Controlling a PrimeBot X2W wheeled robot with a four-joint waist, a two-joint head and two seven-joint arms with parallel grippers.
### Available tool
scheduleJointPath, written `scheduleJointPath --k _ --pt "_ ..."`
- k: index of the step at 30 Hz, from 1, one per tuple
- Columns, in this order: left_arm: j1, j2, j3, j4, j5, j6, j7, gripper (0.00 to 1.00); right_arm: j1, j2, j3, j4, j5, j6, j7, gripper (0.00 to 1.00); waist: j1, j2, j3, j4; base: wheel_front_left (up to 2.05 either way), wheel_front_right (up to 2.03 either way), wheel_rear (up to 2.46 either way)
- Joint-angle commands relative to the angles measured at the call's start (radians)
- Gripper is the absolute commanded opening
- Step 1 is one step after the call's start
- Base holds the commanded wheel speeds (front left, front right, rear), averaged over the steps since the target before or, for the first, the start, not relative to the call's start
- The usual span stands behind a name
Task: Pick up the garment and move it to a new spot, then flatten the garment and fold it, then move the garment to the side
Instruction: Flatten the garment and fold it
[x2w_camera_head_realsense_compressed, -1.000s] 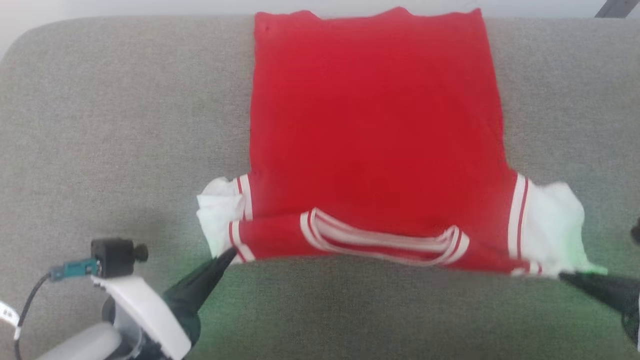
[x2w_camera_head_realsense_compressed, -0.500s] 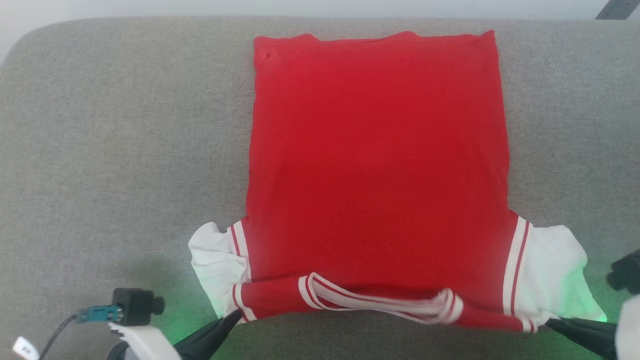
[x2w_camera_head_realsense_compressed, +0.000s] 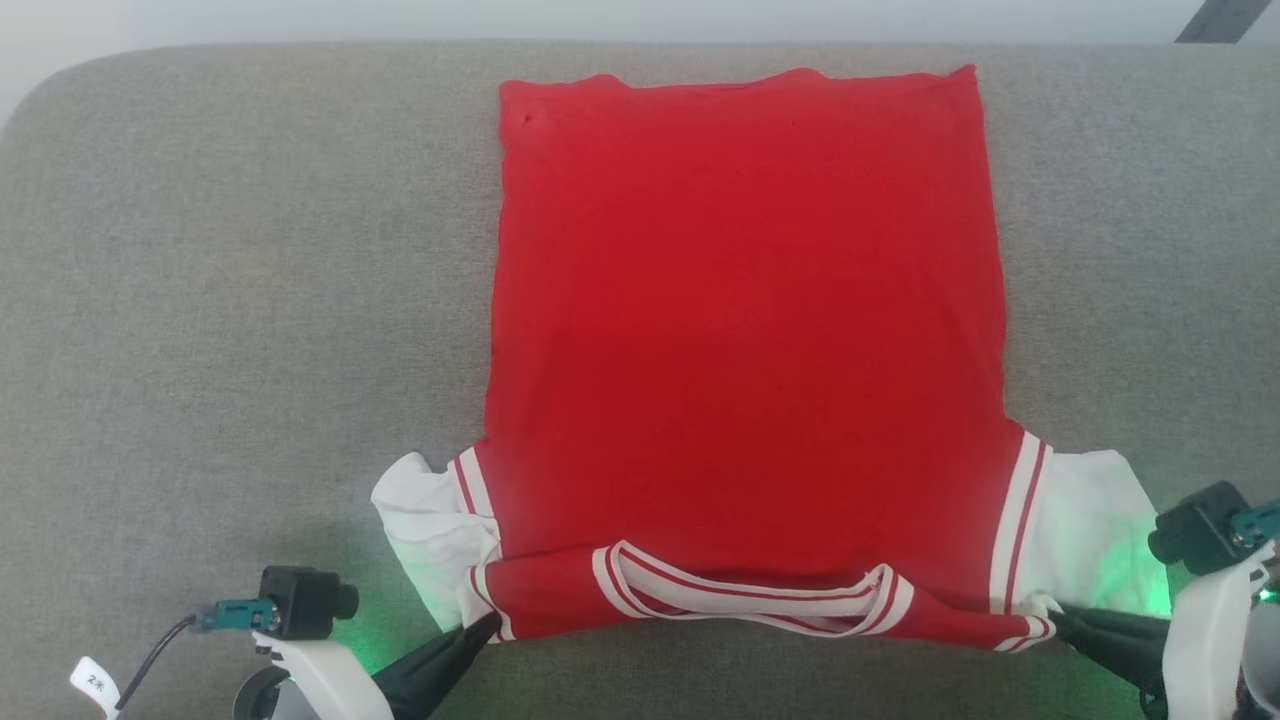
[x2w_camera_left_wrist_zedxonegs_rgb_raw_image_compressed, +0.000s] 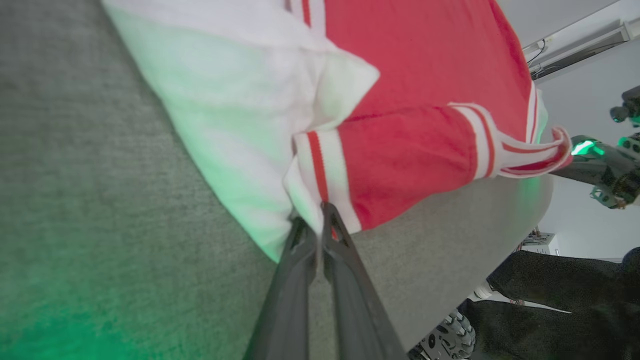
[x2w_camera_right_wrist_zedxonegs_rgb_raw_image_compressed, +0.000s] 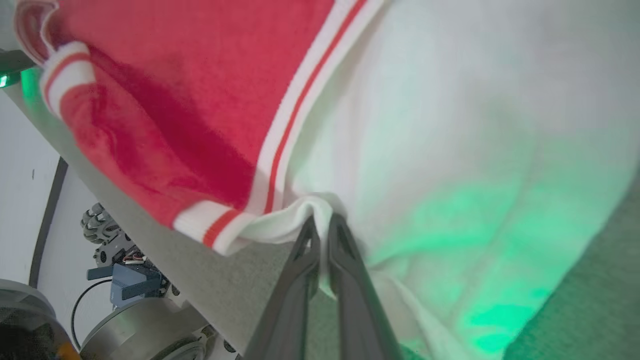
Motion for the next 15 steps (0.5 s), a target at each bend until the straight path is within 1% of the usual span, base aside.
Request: scheduleJointPath --k 1,4,7,9,11,13,14,15 --pt "0.004 -0.023 -0.007 0.026 0.013 0.015 0.004 0.00 0.000 0.002 -0.011 -0.013 -0.016 -0.005 -0.014 1.00 0.0000 -0.0001 -0.004 -0.005 0.00 0.00 0.00" --pt "0.009 -0.015 0.000 0.002 0.021 0.014 -0.014 0.00 -0.009 -0.071 -0.051 -0.090 -0.014 -0.004 -0.037 1.00 0.0000 -0.0001 -0.010 -0.012 0.00 0.00 0.00" --pt "0.012 -0.006 0.006 -0.032 0.033 0.011 -0.029 0.00 -0.028 -0.168 -0.110 -0.179 0.003 -0.003 -0.057 1.00 0.0000 -0.0001 -0.016 -0.013 0.00 0.00 0.00" --pt "0.014 0.002 0.005 -0.053 0.048 0.009 -0.033 0.00 -0.044 -0.231 -0.155 -0.235 0.035 -0.003 -0.064 1.00 0.0000 -0.0001 -0.016 -0.010 0.00 0.00 0.00" --pt "0.003 0.001 0.006 -0.075 0.070 0.013 -0.038 0.00 -0.079 -0.293 -0.210 -0.262 0.057 -0.003 -0.074 1.00 0.0000 -0.0001 -0.011 0.000 0.00 0.00 0.00" --pt "-0.015 -0.006 0.007 -0.096 0.093 0.020 -0.042 0.00 -0.123 -0.320 -0.266 -0.233 0.047 -0.003 -0.082 1.00 0.0000 -0.0001 0.000 0.015 0.00 0.00 0.00" --pt "-0.026 -0.010 0.006 -0.105 0.100 0.024 -0.042 0.00 -0.150 -0.318 -0.291 -0.207 0.032 -0.003 -0.082 1.00 0.0000 -0.0001 0.007 0.023 0.00 0.00 0.00" --pt "-0.034 -0.012 0.007 -0.114 0.110 0.026 -0.042 0.00 -0.179 -0.297 -0.320 -0.173 0.028 -0.003 -0.081 1.00 0.0000 -0.0001 0.015 0.031 0.00 0.00 0.00"
